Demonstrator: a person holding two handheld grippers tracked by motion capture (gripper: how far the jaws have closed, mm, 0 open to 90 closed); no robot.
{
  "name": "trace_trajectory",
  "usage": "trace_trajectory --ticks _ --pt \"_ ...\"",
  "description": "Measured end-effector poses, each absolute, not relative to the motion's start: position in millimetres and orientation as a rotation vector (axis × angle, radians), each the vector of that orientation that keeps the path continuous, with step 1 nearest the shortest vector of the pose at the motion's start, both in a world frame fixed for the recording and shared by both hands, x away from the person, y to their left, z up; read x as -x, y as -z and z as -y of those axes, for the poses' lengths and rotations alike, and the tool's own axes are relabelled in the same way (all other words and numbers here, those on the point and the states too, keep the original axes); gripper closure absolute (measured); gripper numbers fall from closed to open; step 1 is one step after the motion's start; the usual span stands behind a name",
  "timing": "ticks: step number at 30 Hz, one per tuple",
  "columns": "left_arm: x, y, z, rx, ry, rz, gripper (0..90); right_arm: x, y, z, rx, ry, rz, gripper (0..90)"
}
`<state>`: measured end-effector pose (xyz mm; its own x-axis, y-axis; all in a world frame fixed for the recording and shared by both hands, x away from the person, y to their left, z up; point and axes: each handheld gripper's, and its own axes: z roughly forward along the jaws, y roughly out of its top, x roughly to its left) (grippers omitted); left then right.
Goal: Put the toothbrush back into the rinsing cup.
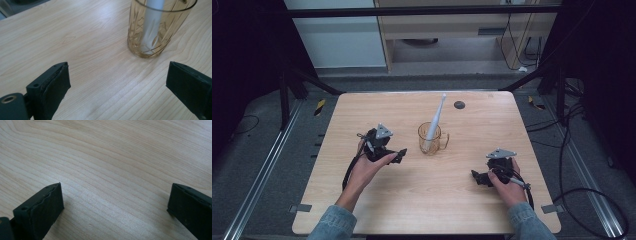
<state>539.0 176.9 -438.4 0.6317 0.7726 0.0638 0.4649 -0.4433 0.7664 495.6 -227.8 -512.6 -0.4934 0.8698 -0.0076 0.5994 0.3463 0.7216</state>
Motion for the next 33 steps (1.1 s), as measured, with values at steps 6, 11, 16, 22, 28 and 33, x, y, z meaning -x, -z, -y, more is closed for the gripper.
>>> trace_trajectory --ticks 6,11,16,22,28,33 --pt "-538 448 -197 -2.112 -0.536 -1.014 4.6 -496 513 228 -1.290 -0.942 -2.224 0.3" --pt "-539 454 -213 -2.121 -0.541 -1.060 4.6 -496 513 228 -1.290 -0.943 -2.223 0.3" --pt "-540 461 -225 -2.125 -0.541 -1.097 4.6 -496 513 228 -1.290 -0.942 -2.223 0.3" --pt "-541 471 -244 -2.113 -0.545 -1.159 4.7 -496 513 228 -1.290 -0.942 -2.224 0.3" --pt "-542 476 -255 -2.096 -0.560 -1.193 5.0 -496 513 228 -1.291 -0.943 -2.224 0.3" --pt "-549 478 -261 -2.059 -0.592 -1.228 5.7 -496 513 228 -1.290 -0.942 -2.224 0.3"
